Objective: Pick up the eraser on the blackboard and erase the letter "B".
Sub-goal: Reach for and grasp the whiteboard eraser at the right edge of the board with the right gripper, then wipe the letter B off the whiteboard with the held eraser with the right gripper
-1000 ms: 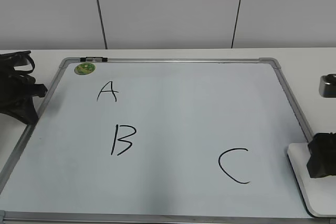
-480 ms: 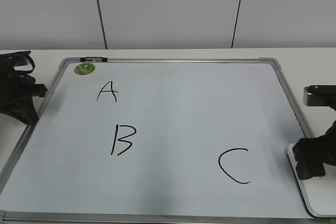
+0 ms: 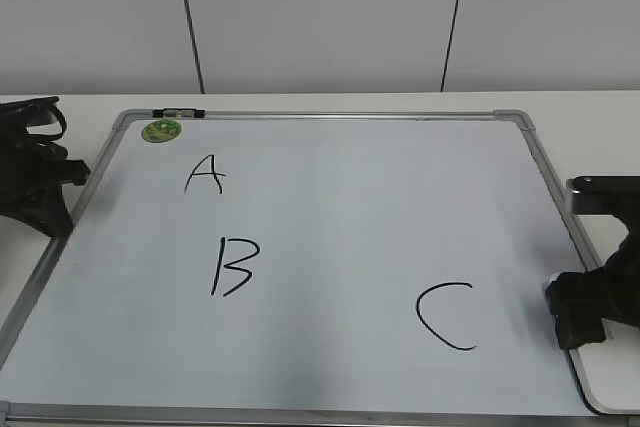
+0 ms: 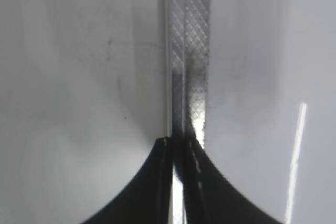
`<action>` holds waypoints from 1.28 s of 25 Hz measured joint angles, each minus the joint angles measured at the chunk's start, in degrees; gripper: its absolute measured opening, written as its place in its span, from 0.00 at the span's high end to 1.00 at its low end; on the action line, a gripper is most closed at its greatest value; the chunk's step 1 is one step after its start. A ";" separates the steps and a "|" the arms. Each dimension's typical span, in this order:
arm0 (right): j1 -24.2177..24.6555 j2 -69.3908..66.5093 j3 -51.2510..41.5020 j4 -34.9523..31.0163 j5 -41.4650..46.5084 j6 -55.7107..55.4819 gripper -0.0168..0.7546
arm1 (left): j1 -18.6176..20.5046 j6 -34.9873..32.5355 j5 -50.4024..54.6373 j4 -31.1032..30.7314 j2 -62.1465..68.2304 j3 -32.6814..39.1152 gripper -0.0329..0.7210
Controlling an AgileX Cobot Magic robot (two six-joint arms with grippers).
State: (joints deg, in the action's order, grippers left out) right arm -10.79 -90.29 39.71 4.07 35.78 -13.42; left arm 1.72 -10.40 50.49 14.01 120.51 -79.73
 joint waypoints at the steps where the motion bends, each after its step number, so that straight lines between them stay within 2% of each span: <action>1: 0.00 -0.11 0.00 0.00 -0.22 0.00 0.15 | 0.00 0.00 0.00 0.00 0.00 0.00 0.94; 4: 0.00 -0.73 0.04 0.00 -0.34 0.00 0.18 | 0.00 0.00 0.00 0.00 0.00 0.00 0.94; 7: 0.00 -1.02 0.31 0.00 -0.43 -0.03 0.25 | 0.00 0.00 0.00 0.00 0.00 0.00 0.94; 17: 0.00 -1.39 2.81 0.00 0.66 -0.12 0.27 | 0.00 0.00 0.00 0.00 0.00 0.00 0.94; 28: -0.12 -1.39 12.78 -0.48 12.27 3.77 0.27 | 0.00 0.00 0.00 0.00 0.00 0.00 0.94; 32: -3.44 -1.39 18.76 -0.48 15.83 6.25 0.27 | 0.00 0.00 0.00 0.00 0.00 0.00 0.94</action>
State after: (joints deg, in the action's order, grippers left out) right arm -14.23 -91.67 58.48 3.60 51.61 -7.17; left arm 1.72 -10.40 50.49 14.01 120.51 -79.73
